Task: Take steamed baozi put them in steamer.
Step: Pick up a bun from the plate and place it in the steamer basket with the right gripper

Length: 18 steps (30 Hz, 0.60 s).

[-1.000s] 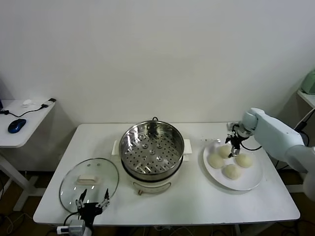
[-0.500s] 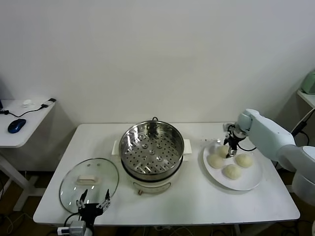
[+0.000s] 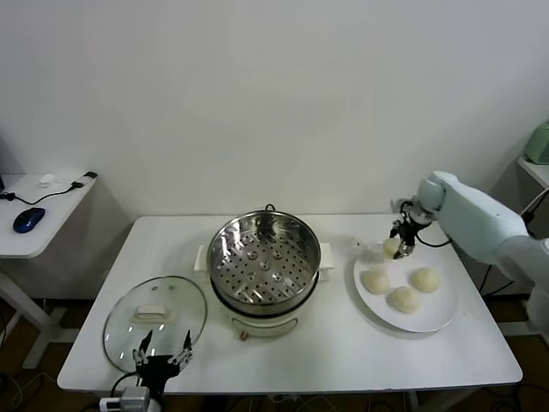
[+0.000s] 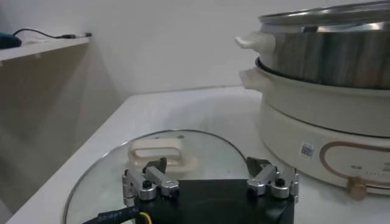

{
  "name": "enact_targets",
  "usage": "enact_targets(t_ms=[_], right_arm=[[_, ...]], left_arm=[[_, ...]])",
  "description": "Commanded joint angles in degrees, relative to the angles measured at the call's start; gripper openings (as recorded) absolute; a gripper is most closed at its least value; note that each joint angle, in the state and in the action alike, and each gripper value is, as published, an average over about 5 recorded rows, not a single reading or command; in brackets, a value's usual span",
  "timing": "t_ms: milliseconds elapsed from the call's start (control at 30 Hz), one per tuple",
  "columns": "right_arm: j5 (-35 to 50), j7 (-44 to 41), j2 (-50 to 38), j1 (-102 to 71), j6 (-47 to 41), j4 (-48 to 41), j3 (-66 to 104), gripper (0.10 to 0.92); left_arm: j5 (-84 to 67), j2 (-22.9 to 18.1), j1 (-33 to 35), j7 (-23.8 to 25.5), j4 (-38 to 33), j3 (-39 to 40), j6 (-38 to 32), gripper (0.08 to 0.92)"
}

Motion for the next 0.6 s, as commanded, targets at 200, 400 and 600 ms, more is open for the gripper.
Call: enact_targets(t_ms=[200, 400, 600], right_arm=[[20.8, -1.6, 5.7, 30.4, 12.4, 28.3, -20.2, 0.687], [11.3, -0.7, 15.8, 30.3, 30.4, 31.5, -20.1, 0.687], [-8.4, 1.8, 22.0, 21.2, 41.3, 24.7, -15.1, 0.687]], left_arm=[[0.1, 0.2, 0.2, 0.0, -0.7, 0.4, 0.3, 0.823], [0.1, 0.5, 0.1, 0.1, -0.9, 0.8, 0.6, 0.823], [0.3, 0.9, 0.0, 0.2, -1.1, 0.8, 0.9, 0.823]])
